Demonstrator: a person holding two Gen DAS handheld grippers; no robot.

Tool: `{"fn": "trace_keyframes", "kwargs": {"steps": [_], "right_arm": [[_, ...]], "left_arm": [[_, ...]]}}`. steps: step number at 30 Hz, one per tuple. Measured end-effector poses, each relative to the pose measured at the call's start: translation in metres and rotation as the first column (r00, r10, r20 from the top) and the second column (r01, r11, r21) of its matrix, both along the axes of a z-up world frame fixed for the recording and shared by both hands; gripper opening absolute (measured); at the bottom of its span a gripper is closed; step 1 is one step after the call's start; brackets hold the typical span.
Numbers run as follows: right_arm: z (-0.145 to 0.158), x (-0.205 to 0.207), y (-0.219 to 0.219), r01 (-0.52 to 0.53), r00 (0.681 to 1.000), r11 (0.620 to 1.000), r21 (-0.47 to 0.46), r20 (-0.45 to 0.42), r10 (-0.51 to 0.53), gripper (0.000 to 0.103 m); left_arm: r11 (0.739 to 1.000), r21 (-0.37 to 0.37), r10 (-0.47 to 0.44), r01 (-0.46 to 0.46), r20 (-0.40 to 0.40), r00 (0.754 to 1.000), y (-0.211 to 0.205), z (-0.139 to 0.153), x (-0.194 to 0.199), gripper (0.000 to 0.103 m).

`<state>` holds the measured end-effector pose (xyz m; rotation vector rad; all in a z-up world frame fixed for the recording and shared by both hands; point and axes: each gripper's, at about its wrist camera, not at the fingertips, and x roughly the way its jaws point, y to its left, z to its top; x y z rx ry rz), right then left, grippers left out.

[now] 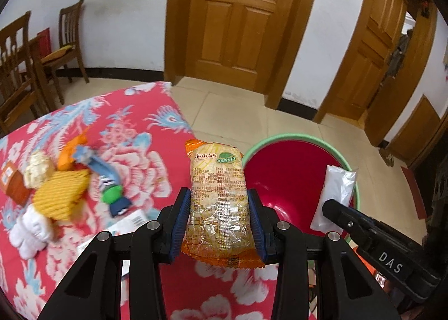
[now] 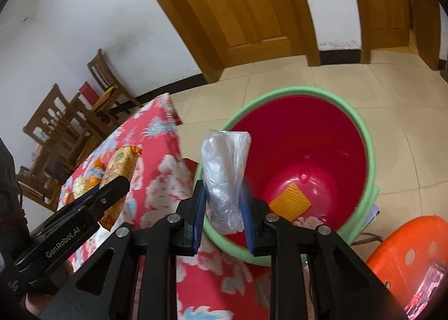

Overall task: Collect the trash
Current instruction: 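Carry the snack bag and plastic bag over the bucket and release both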

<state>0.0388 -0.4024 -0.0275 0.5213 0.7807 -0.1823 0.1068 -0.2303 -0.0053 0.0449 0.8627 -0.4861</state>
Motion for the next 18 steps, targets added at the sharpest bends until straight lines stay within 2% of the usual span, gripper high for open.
{"fn": "trace_keyframes", "kwargs": {"steps": [6, 18], "right_arm": [[-0.019, -0.001, -0.020, 0.050, 0.998, 0.998, 0.024, -0.048, -0.049, 0.028], [-0.036, 0.000, -0.037, 0.111, 0.990, 0.992, 0.054, -0.094, -0.106, 0.029]], "left_arm": [[0.999, 0.022, -0.045, 0.045, -0.025, 0.999, -0.025, -0.013, 0.004, 0.041], [0.993, 0.058, -0.101, 0.105, -0.062, 0.993, -0.059, -0.030, 0.009, 0.041]]}}
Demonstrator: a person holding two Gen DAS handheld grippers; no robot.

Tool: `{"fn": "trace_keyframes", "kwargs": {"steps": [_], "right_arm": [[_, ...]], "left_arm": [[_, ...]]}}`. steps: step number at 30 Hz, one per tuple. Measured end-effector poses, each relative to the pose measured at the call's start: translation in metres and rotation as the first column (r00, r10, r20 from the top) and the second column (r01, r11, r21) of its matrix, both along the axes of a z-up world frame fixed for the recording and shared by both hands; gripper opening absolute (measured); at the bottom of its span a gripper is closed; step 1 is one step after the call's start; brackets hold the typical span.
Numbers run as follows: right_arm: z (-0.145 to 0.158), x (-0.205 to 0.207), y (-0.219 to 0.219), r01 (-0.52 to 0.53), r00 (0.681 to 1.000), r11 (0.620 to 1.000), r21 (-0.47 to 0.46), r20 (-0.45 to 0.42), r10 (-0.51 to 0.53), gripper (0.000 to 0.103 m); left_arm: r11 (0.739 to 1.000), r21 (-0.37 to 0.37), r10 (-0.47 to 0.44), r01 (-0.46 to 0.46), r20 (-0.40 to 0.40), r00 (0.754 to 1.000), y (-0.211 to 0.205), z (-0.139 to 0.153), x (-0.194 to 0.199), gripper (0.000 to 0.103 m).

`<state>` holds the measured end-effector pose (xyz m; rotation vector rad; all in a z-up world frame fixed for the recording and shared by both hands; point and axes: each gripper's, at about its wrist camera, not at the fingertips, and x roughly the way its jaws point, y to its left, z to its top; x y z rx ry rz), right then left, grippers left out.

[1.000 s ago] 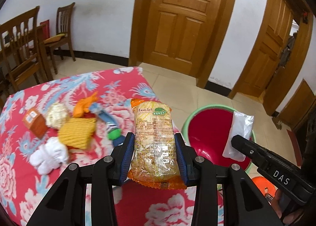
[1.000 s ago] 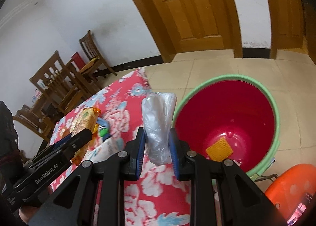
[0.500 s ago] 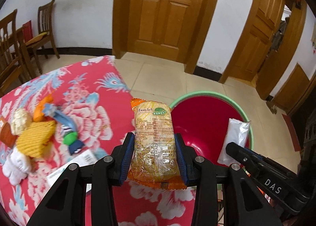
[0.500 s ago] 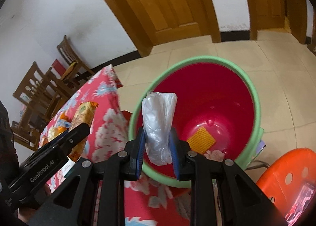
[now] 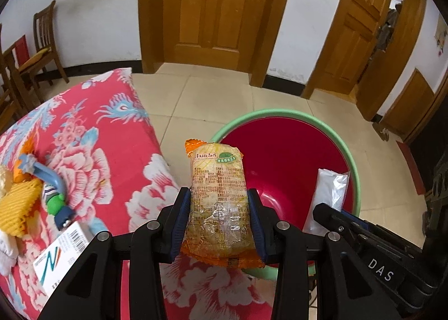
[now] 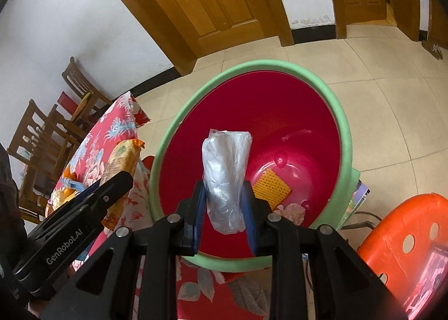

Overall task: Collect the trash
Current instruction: 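Carry the snack bag and plastic bag over the bucket and release both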

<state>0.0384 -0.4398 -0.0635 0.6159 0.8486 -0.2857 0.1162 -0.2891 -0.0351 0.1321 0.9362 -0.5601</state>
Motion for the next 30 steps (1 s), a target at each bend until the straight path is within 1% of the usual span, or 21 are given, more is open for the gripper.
{"fn": "trace_keyframes", "kwargs": {"steps": [6, 8, 10, 12, 16, 20, 30], "right_arm": [[-0.004, -0.002, -0.010, 0.029, 1.000, 0.999, 0.016, -0.012, -0.029, 0.029], [-0.005, -0.002, -0.012, 0.039, 0.999, 0.999, 0.024, -0.014, -0.039, 0.033], [-0.005, -0.004, -0.014, 0.049, 0.999, 0.998, 0.026, -0.014, -0.049, 0.042], [-0.005, -0.006, -0.017, 0.057, 0.998, 0.998, 0.028, -0.011, -0.057, 0.044], [-0.004, -0.007, -0.019, 0.069, 0.998, 0.997, 0.030, -0.007, -0.069, 0.048], [-0.004, -0.007, -0.020, 0.076, 0.997, 0.997, 0.033, -0.005, -0.075, 0.049], [-0.002, -0.011, -0.019, 0.077, 0.997, 0.996, 0.035, 0.004, -0.078, 0.049]], "left_arm": [[1.000, 0.007, -0.027, 0.027, -0.007, 1.000, -0.010, -0.004, 0.001, 0.042], [0.999, 0.005, -0.037, 0.037, -0.013, 0.999, -0.012, -0.004, 0.001, 0.045], [0.999, 0.007, -0.039, 0.039, -0.006, 0.999, -0.014, -0.004, 0.001, 0.056], [0.999, 0.015, -0.030, 0.030, 0.013, 0.999, -0.015, -0.002, 0.000, 0.062], [1.000, 0.014, -0.027, 0.027, 0.015, 1.000, -0.014, -0.002, 0.001, 0.062], [1.000, 0.019, -0.021, 0.021, 0.017, 1.000, -0.013, -0.002, 0.002, 0.062], [1.000, 0.005, -0.015, 0.015, 0.026, 1.000, -0.009, 0.004, -0.001, 0.062]]}}
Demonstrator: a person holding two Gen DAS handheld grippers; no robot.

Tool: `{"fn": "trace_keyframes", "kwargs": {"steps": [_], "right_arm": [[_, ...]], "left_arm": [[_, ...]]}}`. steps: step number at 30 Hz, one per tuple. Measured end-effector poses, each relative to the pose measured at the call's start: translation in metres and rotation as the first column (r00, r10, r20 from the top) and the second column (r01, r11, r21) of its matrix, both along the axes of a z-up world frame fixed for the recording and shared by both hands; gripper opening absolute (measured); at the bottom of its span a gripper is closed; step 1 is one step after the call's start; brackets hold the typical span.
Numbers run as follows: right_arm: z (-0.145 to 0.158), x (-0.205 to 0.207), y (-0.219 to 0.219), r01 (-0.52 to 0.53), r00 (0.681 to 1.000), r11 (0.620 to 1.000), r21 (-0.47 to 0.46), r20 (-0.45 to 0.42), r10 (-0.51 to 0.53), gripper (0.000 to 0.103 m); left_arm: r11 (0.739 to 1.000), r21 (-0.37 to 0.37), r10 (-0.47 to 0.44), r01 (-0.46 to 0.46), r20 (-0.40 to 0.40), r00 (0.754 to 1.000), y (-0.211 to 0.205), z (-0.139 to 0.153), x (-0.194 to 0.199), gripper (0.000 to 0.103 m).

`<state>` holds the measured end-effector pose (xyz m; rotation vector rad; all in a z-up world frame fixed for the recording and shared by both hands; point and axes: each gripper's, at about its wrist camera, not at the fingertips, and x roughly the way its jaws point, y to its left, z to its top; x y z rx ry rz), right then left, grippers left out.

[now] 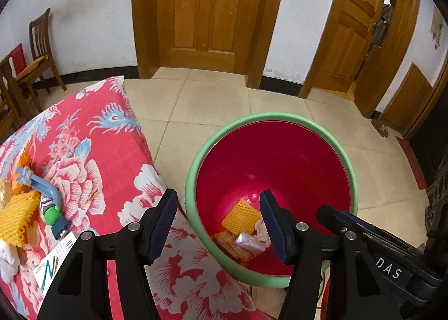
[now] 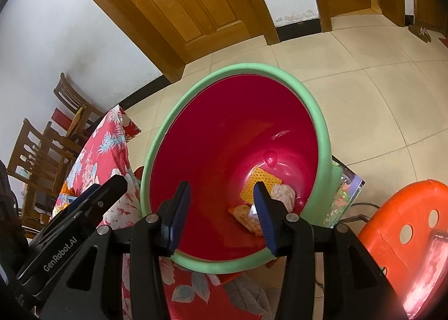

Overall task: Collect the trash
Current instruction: 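Carry the snack bag and plastic bag over the bucket and release both, then move both open grippers back toward the table items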

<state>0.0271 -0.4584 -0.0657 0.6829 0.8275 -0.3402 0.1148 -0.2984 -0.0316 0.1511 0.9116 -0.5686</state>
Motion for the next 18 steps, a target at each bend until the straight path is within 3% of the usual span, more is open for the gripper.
{"fn": "trace_keyframes", "kwargs": {"steps": [18], "right_arm": [[0.020, 0.000, 0.027, -0.058, 0.998, 0.998, -0.023, 0.037, 0.059, 0.054]], "left_arm": [[0.996, -0.033, 0.079, -0.078, 0.014, 0.997, 0.045, 0.020, -0.007, 0.062]]}}
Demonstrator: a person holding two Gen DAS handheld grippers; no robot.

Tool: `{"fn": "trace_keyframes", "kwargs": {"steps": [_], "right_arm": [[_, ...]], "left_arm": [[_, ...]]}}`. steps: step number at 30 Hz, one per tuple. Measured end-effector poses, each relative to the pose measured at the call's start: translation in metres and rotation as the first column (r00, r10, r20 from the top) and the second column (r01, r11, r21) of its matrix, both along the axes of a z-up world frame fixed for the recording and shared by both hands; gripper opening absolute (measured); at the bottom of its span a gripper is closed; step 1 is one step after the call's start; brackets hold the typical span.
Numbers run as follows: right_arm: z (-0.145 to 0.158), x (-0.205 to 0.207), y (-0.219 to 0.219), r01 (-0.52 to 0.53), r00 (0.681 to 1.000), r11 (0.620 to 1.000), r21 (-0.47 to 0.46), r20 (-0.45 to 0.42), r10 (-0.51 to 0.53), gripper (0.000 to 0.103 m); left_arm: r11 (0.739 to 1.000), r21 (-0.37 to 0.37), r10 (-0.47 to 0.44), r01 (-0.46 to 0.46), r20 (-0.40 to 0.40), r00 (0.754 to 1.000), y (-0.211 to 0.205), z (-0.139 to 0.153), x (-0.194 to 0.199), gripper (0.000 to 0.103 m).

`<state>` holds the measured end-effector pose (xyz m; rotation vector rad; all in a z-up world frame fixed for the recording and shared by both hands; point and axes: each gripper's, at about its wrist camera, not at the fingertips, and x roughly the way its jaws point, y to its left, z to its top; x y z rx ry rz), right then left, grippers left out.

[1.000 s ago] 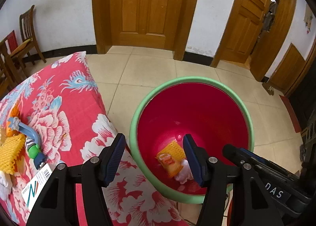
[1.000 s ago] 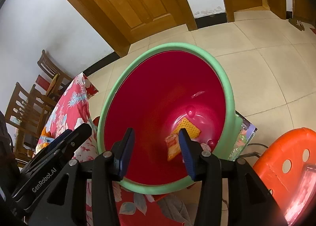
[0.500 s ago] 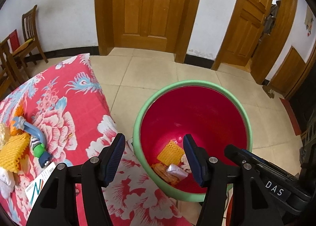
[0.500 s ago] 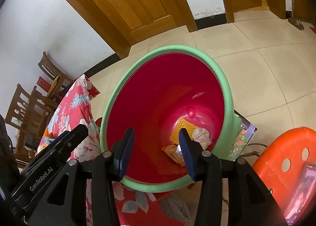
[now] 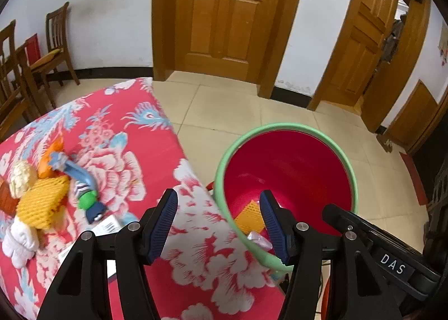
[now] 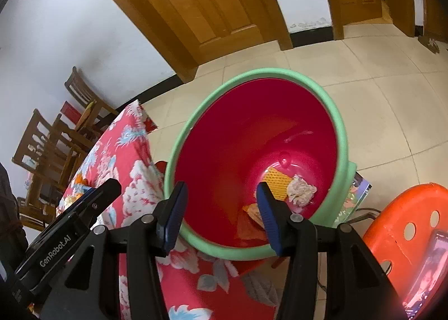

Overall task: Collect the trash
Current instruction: 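Move both open grippers back toward the table items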

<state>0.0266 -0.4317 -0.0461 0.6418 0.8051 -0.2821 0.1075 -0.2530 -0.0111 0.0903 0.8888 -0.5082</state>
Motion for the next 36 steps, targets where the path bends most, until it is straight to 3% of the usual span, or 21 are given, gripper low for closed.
{"fn": "trace_keyframes", "kwargs": {"steps": [15, 36], "right_arm": [[0.012, 0.011, 0.047, -0.106, 0.994, 0.994, -0.023, 0.015, 0.106, 0.054], [0.018, 0.033, 0.121, -0.278, 0.961, 0.959, -0.052, -0.001, 0.278, 0.054]], "left_arm": [[0.995, -0.015, 0.099, -0.099, 0.013, 0.995, 0.052, 0.010, -0.002, 0.062], [0.973, -0.031, 0.228, -0.228, 0.021, 0.973, 0.127, 0.013, 0.000, 0.062]]}}
